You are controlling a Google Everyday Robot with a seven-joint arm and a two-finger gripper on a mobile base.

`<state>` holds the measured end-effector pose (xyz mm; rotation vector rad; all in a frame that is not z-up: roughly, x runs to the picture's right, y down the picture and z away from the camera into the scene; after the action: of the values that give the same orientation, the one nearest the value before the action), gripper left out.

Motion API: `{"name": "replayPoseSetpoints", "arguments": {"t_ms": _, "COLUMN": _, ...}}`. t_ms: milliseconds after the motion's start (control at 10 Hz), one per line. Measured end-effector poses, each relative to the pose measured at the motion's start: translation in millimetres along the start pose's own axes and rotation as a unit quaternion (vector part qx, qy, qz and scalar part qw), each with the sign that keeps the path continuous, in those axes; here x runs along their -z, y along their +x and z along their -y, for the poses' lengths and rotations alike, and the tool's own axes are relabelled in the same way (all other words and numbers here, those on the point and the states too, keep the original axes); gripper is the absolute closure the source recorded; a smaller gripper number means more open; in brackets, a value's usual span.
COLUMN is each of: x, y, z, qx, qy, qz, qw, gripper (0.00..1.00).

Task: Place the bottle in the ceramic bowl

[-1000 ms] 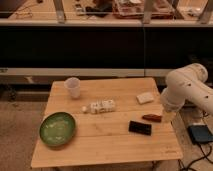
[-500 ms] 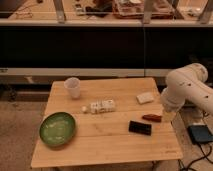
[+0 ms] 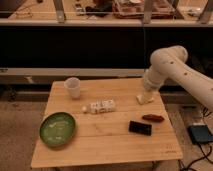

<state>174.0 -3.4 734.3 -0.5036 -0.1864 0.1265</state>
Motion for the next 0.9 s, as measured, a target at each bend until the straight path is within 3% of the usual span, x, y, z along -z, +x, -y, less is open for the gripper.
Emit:
{"name": "replayPoseSetpoints", "arguments": {"t_ms": 200, "x": -15, "y": -39, "z": 33, "qx": -0.011, "qy": -0.004, "qz": 0.051, "qw": 0.9986, "gripper": 0.35}}
{"name": "replayPoseSetpoints", "arguments": {"t_ms": 400, "x": -37, "y": -73, "z": 50, "qx": -0.005, "qy": -0.017, "qz": 0.093, "qw": 0.9955, "gripper": 0.35}}
{"name": "replayPoseSetpoints", "arguments": {"t_ms": 700, "x": -78, "y": -111, "z": 41, "qx": 0.032, "qy": -0.053, "qz": 0.134, "qw": 0.989, "gripper": 0.35}}
{"name": "replayPoseSetpoints", "arguments": {"t_ms": 900, "x": -99, "y": -130, "z": 23, "qx": 0.058, "qy": -0.072, "qz": 0.145, "qw": 0.9851, "gripper": 0.35}}
